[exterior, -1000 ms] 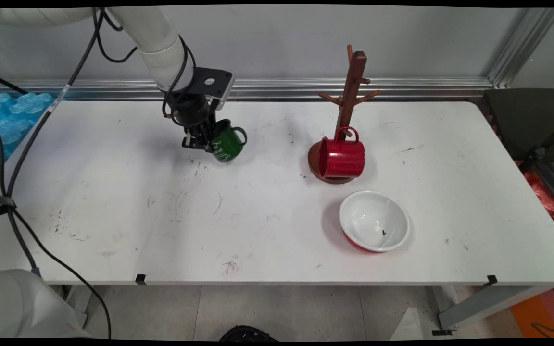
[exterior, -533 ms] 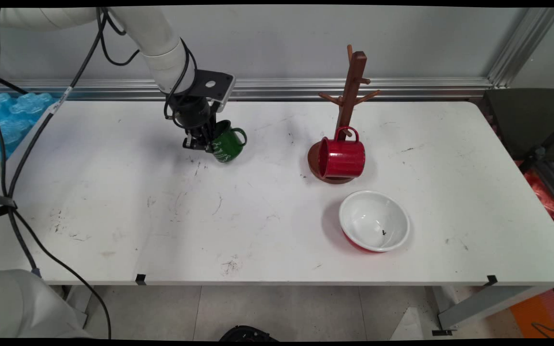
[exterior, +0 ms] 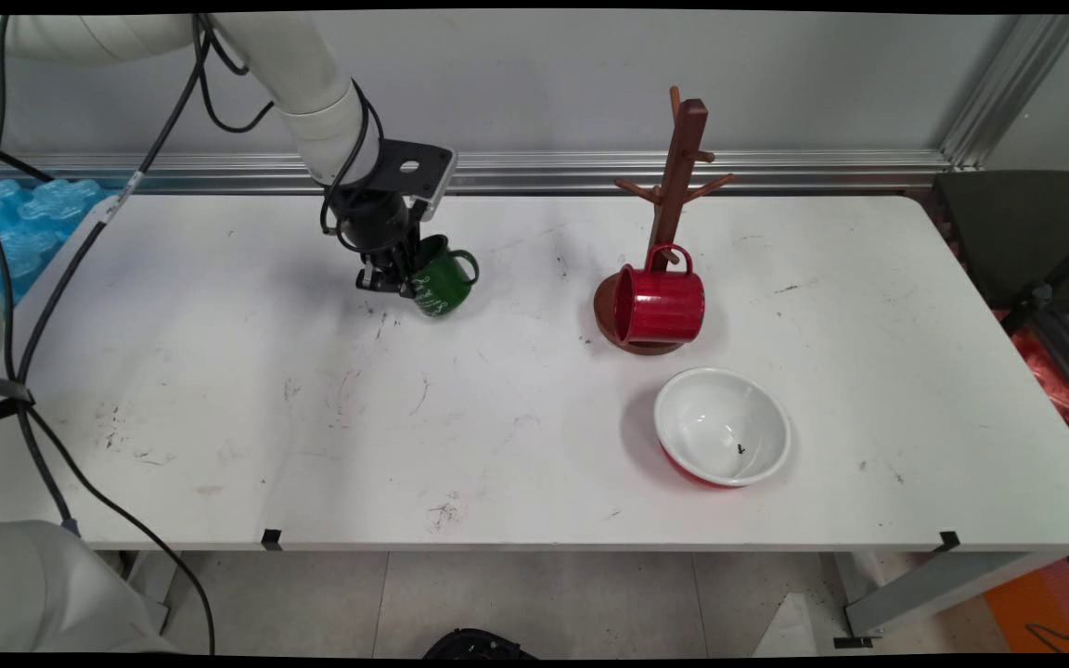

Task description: Place the picked object on the table

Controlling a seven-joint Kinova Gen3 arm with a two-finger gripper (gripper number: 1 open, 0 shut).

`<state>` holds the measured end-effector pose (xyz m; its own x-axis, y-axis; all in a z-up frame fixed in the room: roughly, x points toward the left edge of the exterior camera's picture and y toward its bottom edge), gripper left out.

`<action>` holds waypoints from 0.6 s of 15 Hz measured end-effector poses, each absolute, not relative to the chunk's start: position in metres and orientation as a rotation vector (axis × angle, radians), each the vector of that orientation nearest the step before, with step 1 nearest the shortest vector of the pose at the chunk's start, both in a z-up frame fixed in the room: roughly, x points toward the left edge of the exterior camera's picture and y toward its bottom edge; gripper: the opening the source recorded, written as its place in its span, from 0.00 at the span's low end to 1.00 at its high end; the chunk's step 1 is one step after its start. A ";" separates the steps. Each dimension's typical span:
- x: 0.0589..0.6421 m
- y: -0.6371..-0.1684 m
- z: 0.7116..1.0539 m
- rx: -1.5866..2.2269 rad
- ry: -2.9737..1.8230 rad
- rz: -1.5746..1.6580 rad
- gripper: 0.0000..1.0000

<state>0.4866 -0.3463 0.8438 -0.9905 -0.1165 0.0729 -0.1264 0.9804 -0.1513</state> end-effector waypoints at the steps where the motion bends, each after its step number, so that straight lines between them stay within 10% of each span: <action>1: 0.487 -0.346 0.843 0.187 -3.063 0.241 0.00; 6: 0.488 -0.346 0.840 0.185 -3.064 0.241 0.00; 7: 0.488 -0.346 0.840 0.185 -3.064 0.240 1.00; 9: 0.488 -0.346 0.839 0.184 -3.064 0.239 1.00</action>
